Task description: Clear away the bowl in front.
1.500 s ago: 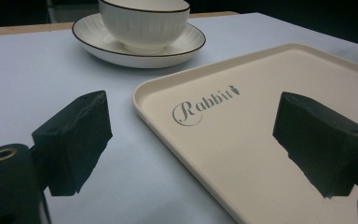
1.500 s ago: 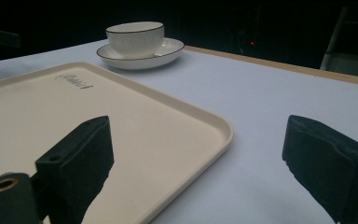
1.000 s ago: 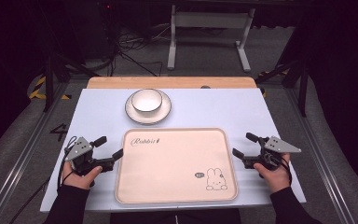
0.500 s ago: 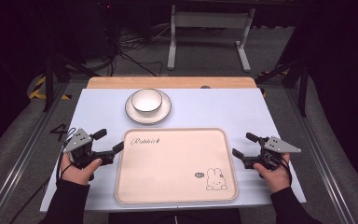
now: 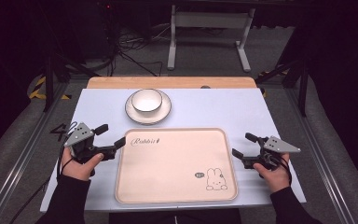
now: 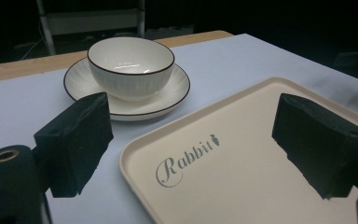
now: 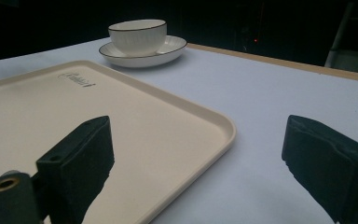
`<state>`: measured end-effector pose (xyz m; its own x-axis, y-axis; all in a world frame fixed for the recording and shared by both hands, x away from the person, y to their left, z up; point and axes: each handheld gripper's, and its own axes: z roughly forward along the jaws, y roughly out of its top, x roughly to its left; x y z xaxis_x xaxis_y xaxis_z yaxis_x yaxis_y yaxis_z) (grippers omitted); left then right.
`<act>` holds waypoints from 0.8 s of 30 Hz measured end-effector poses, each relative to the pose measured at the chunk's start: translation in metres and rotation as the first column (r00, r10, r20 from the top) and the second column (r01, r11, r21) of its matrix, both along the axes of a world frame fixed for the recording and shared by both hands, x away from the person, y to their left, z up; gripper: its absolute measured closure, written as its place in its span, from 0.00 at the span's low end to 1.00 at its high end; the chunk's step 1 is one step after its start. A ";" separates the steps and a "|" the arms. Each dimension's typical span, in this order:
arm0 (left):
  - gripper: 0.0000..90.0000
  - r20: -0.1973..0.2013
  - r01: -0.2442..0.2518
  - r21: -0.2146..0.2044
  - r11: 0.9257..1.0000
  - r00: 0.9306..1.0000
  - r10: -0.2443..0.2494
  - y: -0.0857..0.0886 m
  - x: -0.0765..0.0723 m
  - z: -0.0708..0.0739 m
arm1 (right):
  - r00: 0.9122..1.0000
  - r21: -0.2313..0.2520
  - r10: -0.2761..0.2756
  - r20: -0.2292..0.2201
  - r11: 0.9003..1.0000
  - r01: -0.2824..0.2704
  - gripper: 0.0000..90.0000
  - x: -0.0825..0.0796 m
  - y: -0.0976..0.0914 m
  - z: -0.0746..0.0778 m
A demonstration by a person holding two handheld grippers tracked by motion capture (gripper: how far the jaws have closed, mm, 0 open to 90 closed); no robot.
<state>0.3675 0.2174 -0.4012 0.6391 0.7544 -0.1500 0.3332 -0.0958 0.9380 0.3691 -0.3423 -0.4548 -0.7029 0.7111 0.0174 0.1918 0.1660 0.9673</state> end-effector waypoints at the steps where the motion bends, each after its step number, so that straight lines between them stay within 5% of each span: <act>1: 0.14 0.006 -0.003 -0.001 1.000 1.000 0.003 -0.001 0.005 0.000 | 1.000 0.000 -0.001 -0.001 1.000 0.001 0.10 0.000 0.000 0.000; 8: 0.15 0.009 -0.021 0.017 1.000 1.000 0.021 -0.011 0.037 -0.002 | 1.000 0.011 0.002 0.004 1.000 -0.002 0.10 0.000 -0.001 0.000; 24: 0.14 -0.020 -0.007 0.029 1.000 1.000 0.007 -0.028 0.082 0.006 | 1.000 0.010 0.008 -0.005 1.000 -0.008 0.10 0.001 -0.001 0.000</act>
